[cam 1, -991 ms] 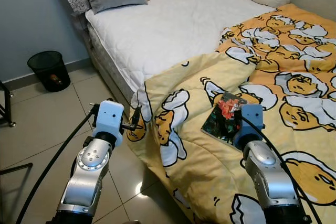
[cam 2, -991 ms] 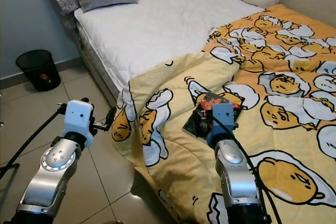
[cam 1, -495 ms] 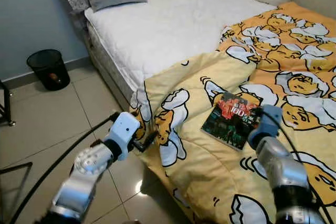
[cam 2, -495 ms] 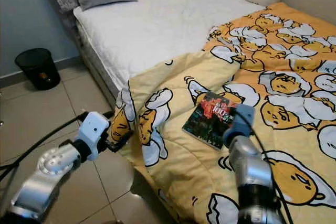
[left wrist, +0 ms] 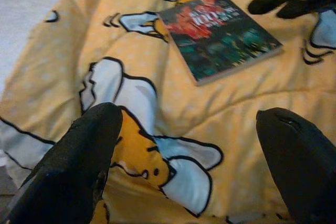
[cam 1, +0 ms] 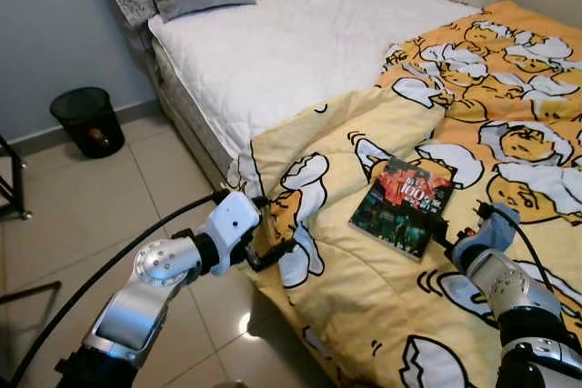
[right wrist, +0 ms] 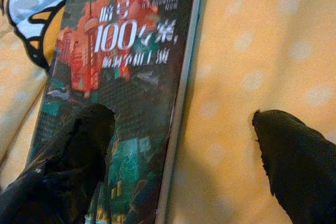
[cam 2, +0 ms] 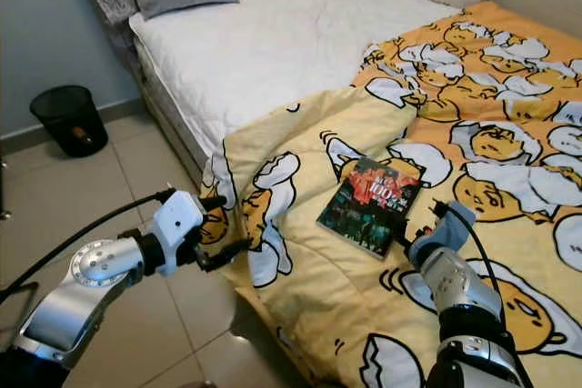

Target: Clean up the room

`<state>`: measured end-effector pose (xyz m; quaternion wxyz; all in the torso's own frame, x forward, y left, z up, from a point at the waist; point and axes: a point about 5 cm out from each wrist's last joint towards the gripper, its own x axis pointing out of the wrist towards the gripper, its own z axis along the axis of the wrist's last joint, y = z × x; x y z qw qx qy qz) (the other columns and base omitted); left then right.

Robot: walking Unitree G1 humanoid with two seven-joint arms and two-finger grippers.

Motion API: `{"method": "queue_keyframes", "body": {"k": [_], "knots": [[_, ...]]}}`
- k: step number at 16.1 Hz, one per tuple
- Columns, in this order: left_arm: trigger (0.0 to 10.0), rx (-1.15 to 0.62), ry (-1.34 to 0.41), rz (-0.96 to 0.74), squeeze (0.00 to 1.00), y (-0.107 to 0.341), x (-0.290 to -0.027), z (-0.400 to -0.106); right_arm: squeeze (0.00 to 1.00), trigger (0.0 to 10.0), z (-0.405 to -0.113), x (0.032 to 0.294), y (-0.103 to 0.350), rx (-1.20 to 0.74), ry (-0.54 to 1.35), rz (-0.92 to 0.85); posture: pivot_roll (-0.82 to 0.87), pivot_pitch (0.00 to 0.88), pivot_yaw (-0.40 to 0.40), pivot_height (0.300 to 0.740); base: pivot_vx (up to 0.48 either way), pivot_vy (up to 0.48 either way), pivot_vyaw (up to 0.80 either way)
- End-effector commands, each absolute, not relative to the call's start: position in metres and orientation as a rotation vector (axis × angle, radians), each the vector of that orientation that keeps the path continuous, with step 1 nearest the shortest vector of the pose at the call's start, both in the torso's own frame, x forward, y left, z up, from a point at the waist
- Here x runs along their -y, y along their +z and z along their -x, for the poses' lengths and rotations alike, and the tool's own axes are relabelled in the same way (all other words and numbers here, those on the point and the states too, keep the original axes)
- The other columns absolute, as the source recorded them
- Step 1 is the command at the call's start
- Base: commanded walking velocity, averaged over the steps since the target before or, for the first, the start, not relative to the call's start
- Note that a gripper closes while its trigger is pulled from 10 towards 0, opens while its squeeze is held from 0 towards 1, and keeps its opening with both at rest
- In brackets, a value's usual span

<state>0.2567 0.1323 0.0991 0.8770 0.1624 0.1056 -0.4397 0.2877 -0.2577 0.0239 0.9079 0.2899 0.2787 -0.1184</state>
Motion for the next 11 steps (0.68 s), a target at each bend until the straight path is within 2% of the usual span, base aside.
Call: {"method": "queue_keyframes", "body": {"k": [1,4,6,11], "knots": [[10.0,-0.206,-0.980,-0.331,0.95,0.101,-0.124,-0.252,0.00,10.0,-0.294,0.254,0.029,-0.524,-0.201,-0.710,-0.03,0.000,0.040,0.740,0.000,0.000,0.00],[10.0,-0.187,-0.982,-0.303,0.95,0.107,-0.121,-0.253,0.00,10.0,-0.301,0.244,0.034,-0.496,-0.119,-0.779,-0.02,0.000,0.016,0.740,0.000,0.000,0.00],[10.0,-0.197,-0.943,-0.293,0.95,0.102,-0.123,-0.251,0.00,10.0,-0.298,0.241,0.023,-0.554,-0.139,-0.709,-0.01,0.000,0.009,0.740,0.000,0.000,0.00],[10.0,-0.192,-0.938,-0.289,0.95,0.106,-0.124,-0.246,0.00,10.0,-0.301,0.233,0.019,-0.574,-0.140,-0.693,0.04,0.000,-0.020,0.740,0.000,0.000,0.00]]}}
